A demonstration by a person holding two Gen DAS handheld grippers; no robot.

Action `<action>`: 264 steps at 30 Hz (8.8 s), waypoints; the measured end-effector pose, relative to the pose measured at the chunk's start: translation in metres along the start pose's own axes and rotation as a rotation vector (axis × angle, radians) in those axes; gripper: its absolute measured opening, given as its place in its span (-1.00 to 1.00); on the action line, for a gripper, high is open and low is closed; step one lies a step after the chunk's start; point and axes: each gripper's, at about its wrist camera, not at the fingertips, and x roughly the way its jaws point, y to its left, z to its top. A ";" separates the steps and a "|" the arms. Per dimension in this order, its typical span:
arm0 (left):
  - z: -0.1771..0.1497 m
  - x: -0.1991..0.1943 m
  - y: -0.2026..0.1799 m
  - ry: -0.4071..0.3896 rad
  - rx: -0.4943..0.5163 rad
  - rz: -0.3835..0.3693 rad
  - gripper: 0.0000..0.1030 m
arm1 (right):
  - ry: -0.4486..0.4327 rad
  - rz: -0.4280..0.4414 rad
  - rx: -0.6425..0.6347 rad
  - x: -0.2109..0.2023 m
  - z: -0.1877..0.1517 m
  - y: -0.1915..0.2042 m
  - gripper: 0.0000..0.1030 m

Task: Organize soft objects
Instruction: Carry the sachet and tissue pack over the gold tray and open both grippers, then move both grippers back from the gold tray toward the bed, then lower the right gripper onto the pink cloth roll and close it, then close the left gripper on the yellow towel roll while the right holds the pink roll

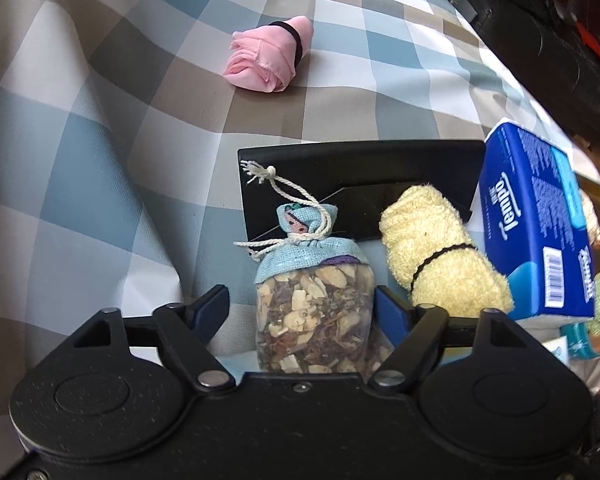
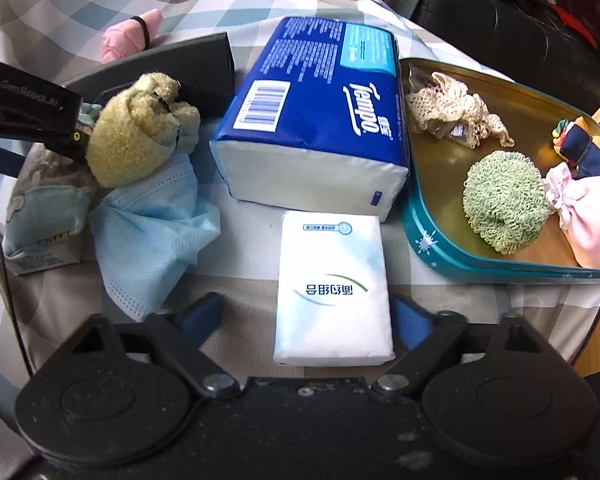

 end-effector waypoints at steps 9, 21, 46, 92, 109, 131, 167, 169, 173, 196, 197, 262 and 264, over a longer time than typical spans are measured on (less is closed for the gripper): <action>-0.002 -0.021 0.008 -0.085 -0.039 -0.066 -0.14 | -0.024 0.056 0.026 -0.025 -0.005 -0.013 -0.01; -0.005 -0.051 0.039 -0.201 -0.171 -0.086 -0.14 | -0.196 0.267 0.108 -0.098 -0.002 -0.041 -0.01; 0.007 -0.104 -0.109 -0.224 0.156 -0.129 -0.14 | -0.456 -0.059 0.251 -0.146 0.077 -0.237 -0.01; 0.024 -0.028 -0.290 -0.075 0.380 -0.165 0.23 | -0.235 -0.061 0.519 -0.097 0.077 -0.309 0.25; 0.001 -0.045 -0.265 -0.127 0.386 -0.104 0.44 | -0.229 -0.064 0.487 -0.097 0.080 -0.301 0.39; -0.004 -0.086 -0.126 -0.237 0.216 0.046 0.67 | -0.434 -0.058 0.275 -0.128 0.082 -0.244 0.81; 0.090 -0.082 0.035 -0.401 0.013 0.208 0.92 | -0.375 0.193 -0.101 -0.096 0.034 -0.021 0.99; 0.095 -0.079 0.033 -0.413 0.032 0.203 0.92 | -0.368 0.210 -0.115 -0.093 0.036 -0.010 0.99; 0.097 -0.072 0.034 -0.410 0.043 0.196 0.92 | -0.360 0.234 -0.147 -0.086 0.043 0.011 0.99; 0.108 -0.081 0.084 -0.334 -0.196 0.220 0.92 | -0.349 0.240 -0.369 -0.018 0.172 0.102 0.98; 0.108 -0.080 0.086 -0.331 -0.203 0.219 0.92 | -0.343 0.241 -0.387 -0.012 0.180 0.108 0.98; 0.074 -0.054 0.029 -0.202 0.055 0.108 0.92 | -0.242 0.281 -0.335 -0.084 0.045 0.023 0.04; 0.066 -0.054 0.022 -0.199 0.074 0.078 0.92 | -0.219 0.264 -0.312 -0.077 0.032 0.018 0.04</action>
